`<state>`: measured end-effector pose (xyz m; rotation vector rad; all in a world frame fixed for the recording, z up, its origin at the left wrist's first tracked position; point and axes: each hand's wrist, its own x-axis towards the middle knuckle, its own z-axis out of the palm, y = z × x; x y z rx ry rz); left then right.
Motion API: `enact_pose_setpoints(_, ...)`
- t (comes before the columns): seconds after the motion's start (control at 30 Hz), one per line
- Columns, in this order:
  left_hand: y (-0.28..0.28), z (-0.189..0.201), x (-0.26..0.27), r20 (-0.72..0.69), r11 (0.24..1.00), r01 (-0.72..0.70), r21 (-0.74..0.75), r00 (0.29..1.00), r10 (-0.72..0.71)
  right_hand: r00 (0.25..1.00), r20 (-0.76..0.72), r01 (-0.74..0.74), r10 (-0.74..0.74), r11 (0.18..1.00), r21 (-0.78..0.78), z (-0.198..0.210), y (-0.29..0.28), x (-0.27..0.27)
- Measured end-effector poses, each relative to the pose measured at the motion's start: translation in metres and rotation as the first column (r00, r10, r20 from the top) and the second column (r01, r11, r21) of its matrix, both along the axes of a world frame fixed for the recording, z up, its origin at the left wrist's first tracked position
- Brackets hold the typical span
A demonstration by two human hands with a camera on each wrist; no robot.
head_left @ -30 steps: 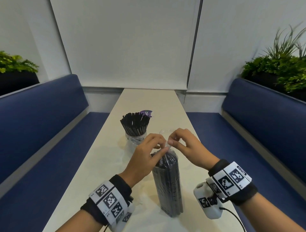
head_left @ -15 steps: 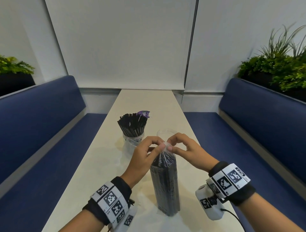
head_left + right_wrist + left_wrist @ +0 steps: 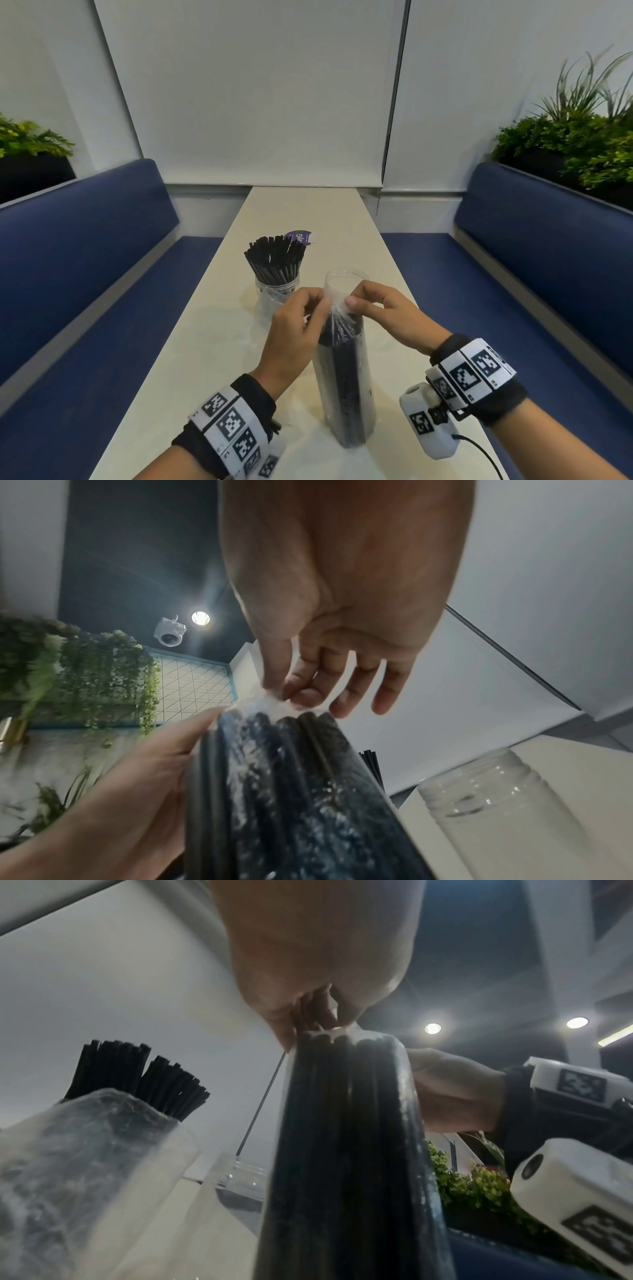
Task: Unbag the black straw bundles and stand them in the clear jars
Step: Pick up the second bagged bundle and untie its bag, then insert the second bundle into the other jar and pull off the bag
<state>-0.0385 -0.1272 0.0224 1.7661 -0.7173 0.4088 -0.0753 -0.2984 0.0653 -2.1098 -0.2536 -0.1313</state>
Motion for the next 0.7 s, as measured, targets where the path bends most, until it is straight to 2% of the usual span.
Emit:
enact_pose_setpoints(0.1, -0.001, 0.002, 0.001, -0.158, 0.998, -0.012, -0.06, 0.987, 0.002, 0.998, 0.041, -0.038, 0.039, 0.999, -0.023, 0.0, 0.002, -0.004)
enact_pose_setpoints(0.17, -0.002, 0.006, 0.003, -0.243, 0.987, -0.029, -0.156, 0.97, -0.01, 0.992, 0.118, -0.034, 0.04, 0.998, -0.049, -0.001, 0.002, -0.003)
enact_pose_setpoints(0.27, -0.001, 0.015, 0.004, -0.336, 0.948, -0.004, -0.317, 0.936, -0.108, 0.969, 0.247, 0.027, -0.017, 0.999, -0.037, -0.001, -0.003, 0.001)
enact_pose_setpoints(0.37, 0.004, 0.011, 0.002, -0.35, 0.958, 0.155, -0.241, 0.907, -0.234, 0.958, 0.279, 0.069, -0.069, 0.998, 0.01, 0.0, -0.003, 0.0)
enact_pose_setpoints(0.47, 0.003, 0.003, -0.008, -0.41, 0.925, 0.379, -0.033, 0.839, -0.358, 0.941, 0.326, 0.091, -0.087, 0.996, 0.002, 0.001, 0.005, 0.0)
enact_pose_setpoints(0.53, 0.0, -0.002, -0.013, -0.421, 0.907, 0.419, 0.036, 0.83, -0.366, 0.886, 0.453, 0.145, -0.097, 0.987, -0.074, 0.003, 0.011, -0.001)
enact_pose_setpoints(0.63, -0.002, -0.005, -0.012, -0.438, 0.921, 0.384, 0.06, 0.84, -0.321, 0.705, 0.709, 0.305, -0.012, 0.908, -0.288, 0.004, 0.016, -0.008)
enact_pose_setpoints(0.7, -0.001, -0.009, -0.009, -0.446, 0.913, 0.404, 0.062, 0.829, -0.337, 0.589, 0.805, 0.354, 0.076, 0.871, -0.34, -0.001, 0.014, -0.014)
